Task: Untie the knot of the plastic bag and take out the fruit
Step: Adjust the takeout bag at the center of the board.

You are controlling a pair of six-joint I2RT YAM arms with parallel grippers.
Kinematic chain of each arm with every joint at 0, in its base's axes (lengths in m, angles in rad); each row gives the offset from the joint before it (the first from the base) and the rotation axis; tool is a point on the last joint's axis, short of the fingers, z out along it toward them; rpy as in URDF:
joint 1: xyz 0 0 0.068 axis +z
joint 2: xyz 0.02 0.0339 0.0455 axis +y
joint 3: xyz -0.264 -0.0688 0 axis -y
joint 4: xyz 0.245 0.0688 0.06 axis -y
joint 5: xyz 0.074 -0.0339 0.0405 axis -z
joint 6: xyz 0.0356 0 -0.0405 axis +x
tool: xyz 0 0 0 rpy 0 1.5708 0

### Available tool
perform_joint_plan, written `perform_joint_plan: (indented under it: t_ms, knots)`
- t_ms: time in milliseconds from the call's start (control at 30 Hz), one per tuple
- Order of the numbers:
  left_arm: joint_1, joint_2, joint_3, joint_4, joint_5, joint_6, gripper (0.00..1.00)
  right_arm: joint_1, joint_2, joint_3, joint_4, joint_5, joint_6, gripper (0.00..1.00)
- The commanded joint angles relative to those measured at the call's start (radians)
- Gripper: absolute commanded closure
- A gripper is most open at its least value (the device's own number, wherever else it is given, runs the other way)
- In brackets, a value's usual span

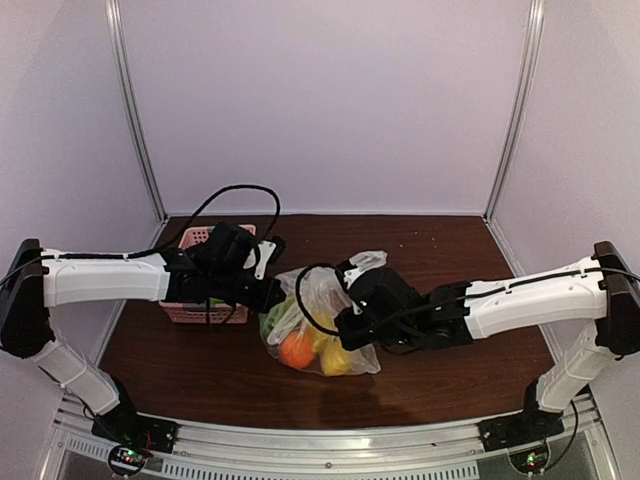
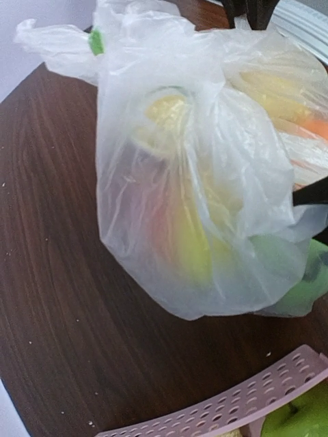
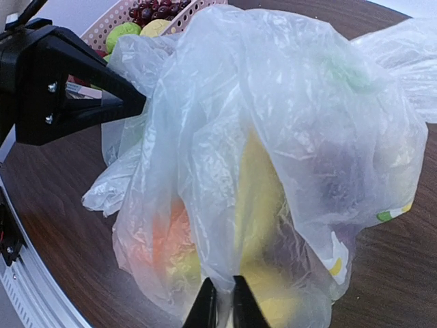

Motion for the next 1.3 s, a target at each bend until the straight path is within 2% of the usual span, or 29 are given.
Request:
perform_joint_plan:
  t_ms: [0,167,300,533,600,767,900,1000,1067,1267]
  knots:
    - [0.007,-0.029,-0.021,0.09,0.038,0.034,1.0,-0.047,-0.024,-0.042,0.048,-0.045,0.017,1.0]
    - [0.003,-0.076,-0.076,0.137,0.136,0.018,1.0,-0.096,-0.062,-0.067,0.051,-0.072,-0.021,1.0]
    - [-0.039,-0.112,-0.082,0.098,0.103,-0.08,1.0,-0.141,-0.089,-0.081,0.027,-0.08,-0.046,1.0]
    - [-0.132,-0.133,-0.12,0.121,0.06,-0.24,1.0,-0.2,-0.134,-0.13,0.041,-0.122,-0.055,1.0]
    - [-0.135,-0.147,-0.134,0.119,0.049,-0.26,0.9,-0.201,-0.156,-0.132,0.034,-0.131,-0.066,0.9]
    - [-0.137,-0.233,-0.133,0.067,-0.004,-0.266,0.61,-0.2,-0.239,-0.138,0.001,-0.144,-0.103,0.56]
    - [-0.138,-0.289,-0.094,-0.028,-0.051,-0.245,0.45,-0.196,-0.3,-0.134,-0.021,-0.17,-0.13,0.34]
    - [-0.138,-0.295,-0.062,-0.059,-0.051,-0.221,0.31,-0.19,-0.319,-0.118,-0.019,-0.188,-0.139,0.23]
    - [-0.137,-0.269,-0.037,-0.063,-0.05,-0.192,0.26,-0.184,-0.304,-0.096,-0.021,-0.194,-0.142,0.18]
    - [-0.137,-0.14,0.08,-0.077,-0.026,-0.115,0.2,-0.155,-0.178,0.007,-0.062,-0.179,-0.153,0.15]
